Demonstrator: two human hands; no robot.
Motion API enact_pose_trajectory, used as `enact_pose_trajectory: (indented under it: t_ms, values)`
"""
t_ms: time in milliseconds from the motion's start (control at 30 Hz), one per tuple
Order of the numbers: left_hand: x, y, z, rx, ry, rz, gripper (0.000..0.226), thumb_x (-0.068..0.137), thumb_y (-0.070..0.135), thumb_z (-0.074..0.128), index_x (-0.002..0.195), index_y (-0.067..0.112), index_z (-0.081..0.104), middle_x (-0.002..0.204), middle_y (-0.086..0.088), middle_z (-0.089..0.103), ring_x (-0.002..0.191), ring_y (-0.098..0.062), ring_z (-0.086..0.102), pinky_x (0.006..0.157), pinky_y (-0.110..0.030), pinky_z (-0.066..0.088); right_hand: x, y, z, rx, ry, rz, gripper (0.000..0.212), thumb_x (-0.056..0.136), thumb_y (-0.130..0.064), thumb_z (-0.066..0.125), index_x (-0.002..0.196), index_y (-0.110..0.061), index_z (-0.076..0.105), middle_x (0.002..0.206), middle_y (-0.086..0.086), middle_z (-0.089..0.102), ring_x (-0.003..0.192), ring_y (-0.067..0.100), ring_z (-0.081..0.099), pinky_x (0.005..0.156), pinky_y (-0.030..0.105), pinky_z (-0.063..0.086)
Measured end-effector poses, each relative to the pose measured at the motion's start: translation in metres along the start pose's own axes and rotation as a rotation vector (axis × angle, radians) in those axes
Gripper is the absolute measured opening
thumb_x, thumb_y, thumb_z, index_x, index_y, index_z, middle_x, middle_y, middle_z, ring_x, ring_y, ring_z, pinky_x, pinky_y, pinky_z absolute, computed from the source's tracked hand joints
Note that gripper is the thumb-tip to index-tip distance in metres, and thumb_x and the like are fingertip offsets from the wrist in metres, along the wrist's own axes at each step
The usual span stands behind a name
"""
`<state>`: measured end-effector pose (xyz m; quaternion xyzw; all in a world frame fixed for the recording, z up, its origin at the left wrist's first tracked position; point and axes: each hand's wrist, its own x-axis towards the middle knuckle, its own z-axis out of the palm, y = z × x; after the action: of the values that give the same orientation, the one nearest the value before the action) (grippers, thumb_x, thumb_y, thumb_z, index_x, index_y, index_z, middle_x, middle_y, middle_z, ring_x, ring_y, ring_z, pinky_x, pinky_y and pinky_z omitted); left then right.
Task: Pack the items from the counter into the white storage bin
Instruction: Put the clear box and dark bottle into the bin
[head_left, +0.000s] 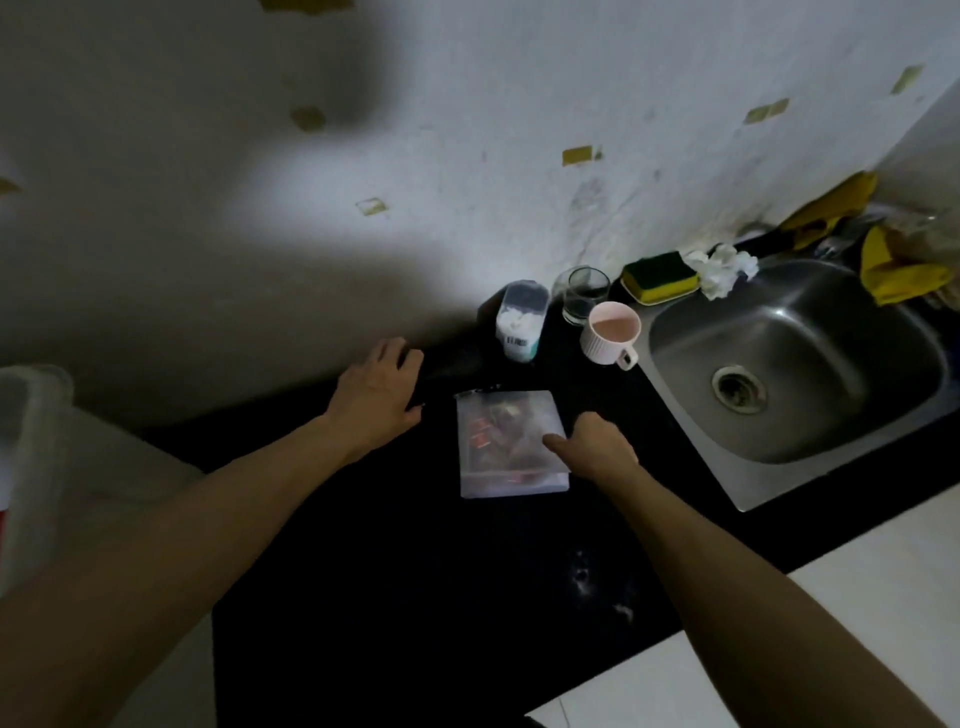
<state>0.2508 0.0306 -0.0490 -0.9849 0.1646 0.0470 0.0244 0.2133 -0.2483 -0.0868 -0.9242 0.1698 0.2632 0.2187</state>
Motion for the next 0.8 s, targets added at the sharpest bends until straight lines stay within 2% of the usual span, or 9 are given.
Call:
enact_pose_trajectory:
  t_ms: [100, 233, 433, 600, 733, 800]
  values:
    - [0.014, 0.003, 0.019, -0.023, -0.067, -0.043, 0.069, 0.081, 0.046, 0.068, 0.134, 0.012, 0.040, 0.136, -0.013, 0.040, 0.120, -0.032, 0.046, 0.085, -0.043, 0.050, 0.014, 0.004, 0.004, 0.031, -0.027, -0.016, 0.050, 0.089, -0.052, 0.061, 0.110, -0.007, 0.057, 0.109, 0.013, 0.064, 0.097, 0.031, 0.063, 0.070, 0.033, 0.045]
    - [0.026, 0.007, 0.044, -0.090, -0.150, -0.116, 0.077, 0.081, 0.047, 0.068, 0.140, 0.010, 0.035, 0.143, -0.016, 0.038, 0.126, -0.033, 0.042, 0.094, -0.044, 0.046, 0.021, 0.009, 0.006, -0.029, -0.010, -0.045, 0.046, 0.087, -0.054, 0.063, 0.103, -0.012, 0.055, 0.098, 0.008, 0.060, 0.095, 0.030, 0.062, 0.068, 0.033, 0.043]
    - [0.041, 0.013, 0.057, -0.084, -0.149, -0.175, 0.077, 0.082, 0.044, 0.069, 0.142, 0.009, 0.036, 0.137, -0.018, 0.046, 0.123, -0.035, 0.046, 0.096, -0.046, 0.043, 0.036, 0.017, 0.009, 0.064, -0.057, -0.026, 0.048, 0.079, -0.059, 0.068, 0.095, -0.013, 0.061, 0.090, 0.005, 0.065, 0.081, 0.025, 0.065, 0.062, 0.031, 0.046]
    - [0.046, 0.012, 0.058, -0.031, -0.171, -0.184, 0.074, 0.081, 0.041, 0.072, 0.137, 0.007, 0.038, 0.133, -0.020, 0.045, 0.120, -0.036, 0.044, 0.091, -0.046, 0.046, 0.045, 0.018, 0.011, 0.128, -0.115, -0.024, 0.037, 0.085, -0.045, 0.069, 0.099, -0.012, 0.062, 0.093, 0.006, 0.065, 0.085, 0.025, 0.065, 0.070, 0.036, 0.055]
    - [0.046, 0.013, 0.058, -0.101, -0.293, -0.204, 0.085, 0.077, 0.051, 0.074, 0.138, 0.010, 0.031, 0.125, -0.017, 0.053, 0.110, -0.033, 0.056, 0.079, -0.041, 0.052, 0.044, 0.019, 0.014, 0.087, -0.130, -0.064, 0.031, 0.089, -0.040, 0.065, 0.097, -0.012, 0.055, 0.094, 0.007, 0.060, 0.084, 0.025, 0.060, 0.066, 0.033, 0.046]
    - [0.044, 0.012, 0.060, -0.136, -0.312, -0.217, 0.087, 0.075, 0.054, 0.074, 0.137, 0.011, 0.030, 0.122, -0.017, 0.055, 0.104, -0.033, 0.060, 0.075, -0.041, 0.054, 0.044, 0.019, 0.013, 0.094, -0.147, -0.077, 0.029, 0.090, -0.037, 0.063, 0.100, -0.011, 0.055, 0.096, 0.008, 0.059, 0.087, 0.025, 0.060, 0.068, 0.034, 0.046]
